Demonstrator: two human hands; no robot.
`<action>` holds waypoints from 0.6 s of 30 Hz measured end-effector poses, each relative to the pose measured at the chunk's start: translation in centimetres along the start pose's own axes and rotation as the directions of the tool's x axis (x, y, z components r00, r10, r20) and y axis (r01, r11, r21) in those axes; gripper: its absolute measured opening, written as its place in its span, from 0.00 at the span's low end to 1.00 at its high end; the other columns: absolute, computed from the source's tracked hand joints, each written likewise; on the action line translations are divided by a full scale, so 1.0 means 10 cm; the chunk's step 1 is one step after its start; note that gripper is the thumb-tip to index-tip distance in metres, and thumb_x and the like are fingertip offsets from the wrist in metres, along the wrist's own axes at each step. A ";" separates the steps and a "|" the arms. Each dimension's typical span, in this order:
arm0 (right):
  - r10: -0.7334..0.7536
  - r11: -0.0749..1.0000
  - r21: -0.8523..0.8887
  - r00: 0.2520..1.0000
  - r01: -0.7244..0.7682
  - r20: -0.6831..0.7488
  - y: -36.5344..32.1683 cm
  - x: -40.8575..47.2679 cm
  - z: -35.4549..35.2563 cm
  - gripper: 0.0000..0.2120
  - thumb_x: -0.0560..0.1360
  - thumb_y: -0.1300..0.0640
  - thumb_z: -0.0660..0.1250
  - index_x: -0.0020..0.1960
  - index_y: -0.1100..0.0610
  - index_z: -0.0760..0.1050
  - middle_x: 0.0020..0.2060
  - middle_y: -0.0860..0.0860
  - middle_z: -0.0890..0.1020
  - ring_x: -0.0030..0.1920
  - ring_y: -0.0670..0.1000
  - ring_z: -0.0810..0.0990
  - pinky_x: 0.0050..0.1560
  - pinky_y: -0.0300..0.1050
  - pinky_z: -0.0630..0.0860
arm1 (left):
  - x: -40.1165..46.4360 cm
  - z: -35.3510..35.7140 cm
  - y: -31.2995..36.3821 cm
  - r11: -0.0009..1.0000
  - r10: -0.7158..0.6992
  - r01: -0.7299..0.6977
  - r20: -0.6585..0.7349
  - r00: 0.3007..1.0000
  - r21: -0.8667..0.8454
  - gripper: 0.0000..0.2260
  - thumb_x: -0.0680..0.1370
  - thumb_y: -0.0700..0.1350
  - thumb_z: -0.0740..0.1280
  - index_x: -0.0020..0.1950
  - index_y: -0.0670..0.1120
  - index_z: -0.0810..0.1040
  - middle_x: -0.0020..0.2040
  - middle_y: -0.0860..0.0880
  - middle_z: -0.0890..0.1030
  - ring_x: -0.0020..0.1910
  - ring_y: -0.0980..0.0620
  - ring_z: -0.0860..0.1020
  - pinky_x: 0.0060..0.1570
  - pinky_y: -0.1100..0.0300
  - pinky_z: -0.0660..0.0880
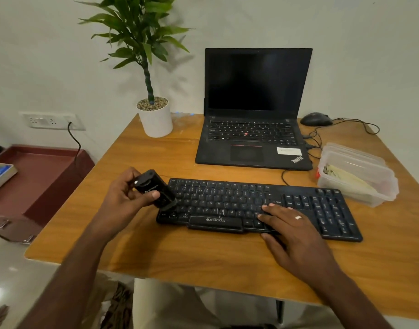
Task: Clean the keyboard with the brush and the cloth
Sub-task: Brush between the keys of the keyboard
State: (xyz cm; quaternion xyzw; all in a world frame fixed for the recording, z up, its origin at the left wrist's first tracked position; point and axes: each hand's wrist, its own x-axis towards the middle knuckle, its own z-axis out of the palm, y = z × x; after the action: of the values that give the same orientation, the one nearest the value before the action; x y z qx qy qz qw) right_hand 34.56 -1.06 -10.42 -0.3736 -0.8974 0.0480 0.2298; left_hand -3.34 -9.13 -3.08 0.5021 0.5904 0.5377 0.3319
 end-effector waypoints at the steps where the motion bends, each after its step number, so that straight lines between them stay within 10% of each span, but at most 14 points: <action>1: 0.001 1.000 -0.004 1.000 -0.001 0.000 0.00 0.00 0.00 0.20 0.79 0.44 0.61 0.68 0.49 0.77 0.68 0.45 0.76 0.71 0.46 0.70 0.72 0.51 0.67 | 0.01 0.02 0.00 1.000 -0.020 0.020 0.037 0.999 0.005 0.17 0.72 0.41 0.76 0.44 0.41 0.67 0.29 0.46 0.69 0.32 0.44 0.71 0.46 0.30 0.75; 6: 0.017 1.000 -0.016 1.000 -0.017 -0.002 -0.02 0.00 -0.02 0.21 0.79 0.43 0.60 0.68 0.49 0.77 0.68 0.46 0.77 0.70 0.46 0.71 0.71 0.49 0.65 | 0.10 0.54 0.06 1.000 0.013 -0.015 0.219 0.976 0.006 0.14 0.73 0.33 0.72 0.46 0.40 0.66 0.37 0.50 0.76 0.36 0.54 0.78 0.35 0.61 0.76; 12: 0.022 1.000 0.006 1.000 -0.022 -0.004 -0.01 -0.01 -0.02 0.21 0.79 0.44 0.61 0.68 0.50 0.77 0.68 0.46 0.77 0.71 0.46 0.71 0.71 0.54 0.69 | 0.13 0.33 0.09 0.967 0.001 0.012 0.051 0.999 -0.256 0.15 0.71 0.46 0.76 0.47 0.47 0.71 0.54 0.40 0.80 0.56 0.39 0.82 0.49 0.46 0.82; 18: 0.010 1.000 0.006 1.000 -0.010 -0.011 0.00 0.00 0.00 0.20 0.79 0.44 0.61 0.67 0.50 0.77 0.67 0.47 0.77 0.70 0.47 0.71 0.70 0.54 0.70 | 0.05 0.14 0.00 1.000 -0.016 0.016 0.029 0.999 -0.008 0.10 0.75 0.29 0.68 0.49 0.34 0.67 0.37 0.52 0.79 0.37 0.55 0.83 0.42 0.55 0.84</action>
State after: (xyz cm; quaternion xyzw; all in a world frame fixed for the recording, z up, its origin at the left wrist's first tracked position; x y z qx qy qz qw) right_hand 34.53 -1.06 -10.37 -0.3778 -0.8940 0.0498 0.2356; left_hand -2.21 -8.20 -3.29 0.5040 0.5873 0.5300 0.3467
